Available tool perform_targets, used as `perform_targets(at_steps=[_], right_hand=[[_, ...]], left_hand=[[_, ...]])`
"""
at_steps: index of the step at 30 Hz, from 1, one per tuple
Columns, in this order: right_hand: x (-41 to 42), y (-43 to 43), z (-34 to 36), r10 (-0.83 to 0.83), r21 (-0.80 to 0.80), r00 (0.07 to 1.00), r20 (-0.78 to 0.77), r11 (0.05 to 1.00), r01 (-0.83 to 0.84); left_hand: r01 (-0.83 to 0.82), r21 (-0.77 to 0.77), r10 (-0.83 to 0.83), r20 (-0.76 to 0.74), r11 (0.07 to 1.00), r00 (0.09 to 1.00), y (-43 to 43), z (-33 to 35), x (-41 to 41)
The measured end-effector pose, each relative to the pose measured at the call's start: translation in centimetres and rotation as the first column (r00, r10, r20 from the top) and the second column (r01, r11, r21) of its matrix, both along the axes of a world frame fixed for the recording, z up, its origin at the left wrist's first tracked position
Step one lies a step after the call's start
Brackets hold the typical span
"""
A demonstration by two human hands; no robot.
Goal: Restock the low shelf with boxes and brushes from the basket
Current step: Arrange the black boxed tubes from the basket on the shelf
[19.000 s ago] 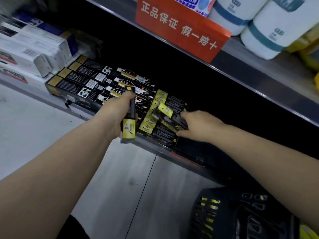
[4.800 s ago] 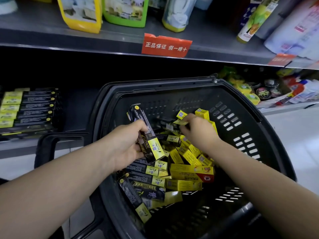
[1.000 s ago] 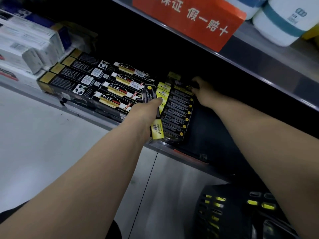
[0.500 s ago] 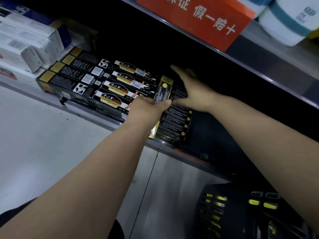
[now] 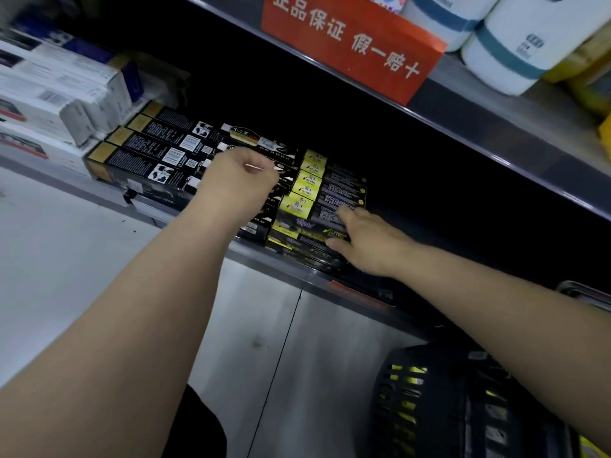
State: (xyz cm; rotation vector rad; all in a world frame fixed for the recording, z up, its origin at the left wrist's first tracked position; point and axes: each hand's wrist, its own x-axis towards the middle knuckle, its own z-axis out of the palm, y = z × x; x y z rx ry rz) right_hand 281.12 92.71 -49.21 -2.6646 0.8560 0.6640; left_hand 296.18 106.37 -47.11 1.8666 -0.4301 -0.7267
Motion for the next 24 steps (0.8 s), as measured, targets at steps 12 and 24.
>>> perform_targets(at_steps=[12,24], right_hand=[[-0.2,0.2,-1.6,0.077,-0.095,0.997,0.031,0.993,-0.074],[-0.7,-0.9,3.3,-0.014,0.075,0.999,-0.038,0.997,0.017]], left_hand=[[0.062,0.027,-0.061,-0.043,0.998,0.997,-0.3,-0.3,-0.6],[0.440,0.073,-0.446,0.151,0.895,0.882,-1.3,2.0,-4.6]])
